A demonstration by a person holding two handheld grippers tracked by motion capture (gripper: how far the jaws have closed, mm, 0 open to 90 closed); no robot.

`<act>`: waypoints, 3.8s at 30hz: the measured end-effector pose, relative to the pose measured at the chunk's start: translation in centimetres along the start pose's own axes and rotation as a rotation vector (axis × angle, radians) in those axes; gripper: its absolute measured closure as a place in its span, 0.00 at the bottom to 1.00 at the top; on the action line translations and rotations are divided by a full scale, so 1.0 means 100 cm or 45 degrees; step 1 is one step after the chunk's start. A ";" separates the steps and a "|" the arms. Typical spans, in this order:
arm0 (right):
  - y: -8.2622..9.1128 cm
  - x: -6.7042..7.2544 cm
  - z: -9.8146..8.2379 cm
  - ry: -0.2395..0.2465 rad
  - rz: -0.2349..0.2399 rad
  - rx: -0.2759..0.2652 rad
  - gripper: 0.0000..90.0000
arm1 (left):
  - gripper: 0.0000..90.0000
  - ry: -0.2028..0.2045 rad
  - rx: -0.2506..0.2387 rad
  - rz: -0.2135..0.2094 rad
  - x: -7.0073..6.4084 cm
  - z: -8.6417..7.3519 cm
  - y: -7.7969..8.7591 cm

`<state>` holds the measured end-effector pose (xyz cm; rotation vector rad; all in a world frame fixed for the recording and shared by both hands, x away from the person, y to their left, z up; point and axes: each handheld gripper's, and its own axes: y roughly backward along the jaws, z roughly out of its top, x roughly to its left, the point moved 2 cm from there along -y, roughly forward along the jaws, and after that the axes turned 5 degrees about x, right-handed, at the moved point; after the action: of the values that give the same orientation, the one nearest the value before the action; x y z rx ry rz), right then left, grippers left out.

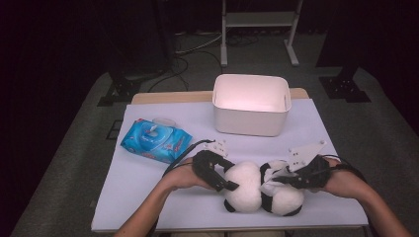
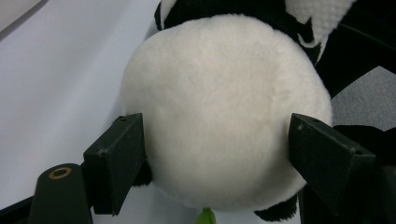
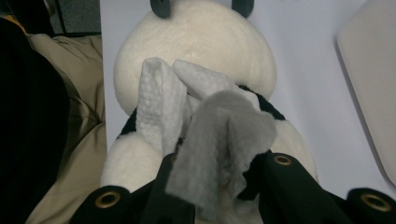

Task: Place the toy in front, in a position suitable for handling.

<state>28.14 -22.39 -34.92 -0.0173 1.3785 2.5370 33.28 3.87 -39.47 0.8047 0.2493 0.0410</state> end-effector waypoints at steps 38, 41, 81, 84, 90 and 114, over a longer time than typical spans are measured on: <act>0.000 -0.003 0.021 0.019 0.012 -0.133 0.88 | 0.34 -0.067 -0.064 -0.030 -0.013 0.018 -0.005; -0.003 -0.001 0.033 0.054 0.019 -0.140 0.88 | 0.34 -0.068 -0.065 -0.028 -0.014 0.020 -0.005; -0.021 -0.016 0.061 0.107 0.028 -0.085 0.88 | 0.33 -0.054 -0.031 -0.025 -0.012 0.016 -0.010; -0.027 -0.021 0.063 0.103 0.039 -0.064 0.88 | 0.33 -0.044 -0.025 -0.025 -0.010 0.010 -0.010; -0.020 -0.024 0.043 0.049 0.028 -0.026 0.88 | 0.31 -0.024 -0.002 -0.020 -0.006 0.005 -0.013; 0.005 -0.009 -0.028 -0.083 -0.036 -0.009 0.88 | 0.10 0.056 0.027 -0.022 0.001 0.005 -0.003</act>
<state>28.56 -25.20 -35.90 0.0441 1.3356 2.4963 33.44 3.32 -39.42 0.8231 0.2983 0.0399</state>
